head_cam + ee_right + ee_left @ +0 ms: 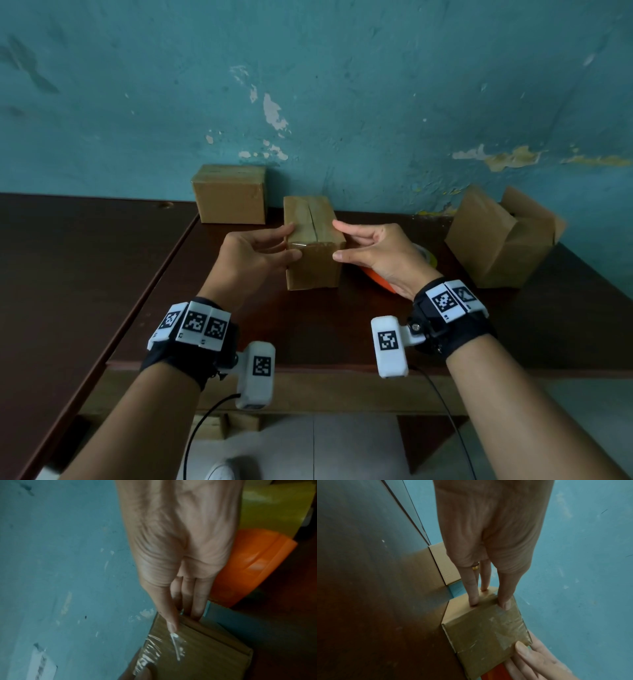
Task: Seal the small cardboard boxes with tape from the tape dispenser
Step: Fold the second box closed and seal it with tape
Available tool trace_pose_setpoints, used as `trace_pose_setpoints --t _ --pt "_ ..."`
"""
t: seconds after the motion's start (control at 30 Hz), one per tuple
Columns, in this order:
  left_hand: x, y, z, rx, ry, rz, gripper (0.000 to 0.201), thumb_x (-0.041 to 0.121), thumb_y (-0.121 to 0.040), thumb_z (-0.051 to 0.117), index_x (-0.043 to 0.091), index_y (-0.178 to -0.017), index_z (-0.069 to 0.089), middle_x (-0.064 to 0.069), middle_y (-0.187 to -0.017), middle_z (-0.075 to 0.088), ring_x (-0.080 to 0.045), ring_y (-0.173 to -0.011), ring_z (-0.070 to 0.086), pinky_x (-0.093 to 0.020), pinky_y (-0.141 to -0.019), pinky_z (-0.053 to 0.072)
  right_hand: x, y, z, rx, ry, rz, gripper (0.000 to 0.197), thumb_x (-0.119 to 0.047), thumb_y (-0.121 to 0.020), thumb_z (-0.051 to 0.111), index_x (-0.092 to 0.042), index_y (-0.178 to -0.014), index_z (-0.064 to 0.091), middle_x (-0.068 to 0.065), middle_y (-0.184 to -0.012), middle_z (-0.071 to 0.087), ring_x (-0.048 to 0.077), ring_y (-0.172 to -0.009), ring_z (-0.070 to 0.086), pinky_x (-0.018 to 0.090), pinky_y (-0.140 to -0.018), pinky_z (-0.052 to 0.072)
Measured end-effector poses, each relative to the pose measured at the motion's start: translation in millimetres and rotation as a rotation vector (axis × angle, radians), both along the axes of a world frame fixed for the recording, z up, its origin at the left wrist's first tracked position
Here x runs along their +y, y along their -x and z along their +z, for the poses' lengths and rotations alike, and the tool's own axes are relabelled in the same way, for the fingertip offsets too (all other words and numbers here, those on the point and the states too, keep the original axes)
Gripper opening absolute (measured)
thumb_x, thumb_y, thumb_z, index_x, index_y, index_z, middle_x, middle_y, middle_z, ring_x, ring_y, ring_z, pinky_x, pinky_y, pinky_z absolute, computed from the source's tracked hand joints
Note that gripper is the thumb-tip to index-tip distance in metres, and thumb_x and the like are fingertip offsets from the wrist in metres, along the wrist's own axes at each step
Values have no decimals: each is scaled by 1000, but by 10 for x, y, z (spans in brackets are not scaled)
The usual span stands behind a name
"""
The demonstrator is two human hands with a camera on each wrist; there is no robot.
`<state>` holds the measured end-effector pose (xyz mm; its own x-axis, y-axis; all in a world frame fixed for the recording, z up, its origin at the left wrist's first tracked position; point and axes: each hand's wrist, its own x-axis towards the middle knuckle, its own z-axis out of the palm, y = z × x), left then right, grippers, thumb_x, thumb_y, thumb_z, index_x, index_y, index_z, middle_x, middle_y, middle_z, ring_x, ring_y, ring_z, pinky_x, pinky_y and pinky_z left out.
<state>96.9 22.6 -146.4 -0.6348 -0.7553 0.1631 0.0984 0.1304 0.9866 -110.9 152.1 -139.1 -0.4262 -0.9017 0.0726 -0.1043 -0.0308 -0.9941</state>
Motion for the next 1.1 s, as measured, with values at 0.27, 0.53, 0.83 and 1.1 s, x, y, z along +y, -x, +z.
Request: trace_pose_setpoints --t 0.27,0.53,0.83,1.1 --pt "-58 -33 -55 -34 127 -28 61 -6 -79 82 20 -133 69 5 -127 73 -5 -116 69 -21 -92 58 28 -29 6 34 -10 -10 68 18 -78 80 -18 -134 71 8 -134 72 14 -126 69 44 -116 49" --pt "-113 -60 -71 -6 16 -101 53 -11 -90 69 18 -134 69 -2 -127 74 -13 -119 69 -27 -88 61 84 -23 62 -36 -31 44 63 20 -89 68 -14 -141 65 11 -139 69 14 -126 68 30 -104 57" --pt "129 -10 111 117 -180 -31 22 12 -100 66 3 -118 74 -4 -106 80 -11 -92 78 -20 -66 60 51 -59 135 -96 -31 1 33 -15 -107 59 -10 -140 67 6 -133 74 16 -120 72 39 -108 55" --pt "111 88 37 37 -6 146 45 39 -76 89 14 -113 81 -1 -107 80 -10 -98 76 -25 -74 62 19 -88 70 9 8 -69 39 -28 -93 81 -15 -129 75 -5 -129 75 7 -126 67 43 -107 57"
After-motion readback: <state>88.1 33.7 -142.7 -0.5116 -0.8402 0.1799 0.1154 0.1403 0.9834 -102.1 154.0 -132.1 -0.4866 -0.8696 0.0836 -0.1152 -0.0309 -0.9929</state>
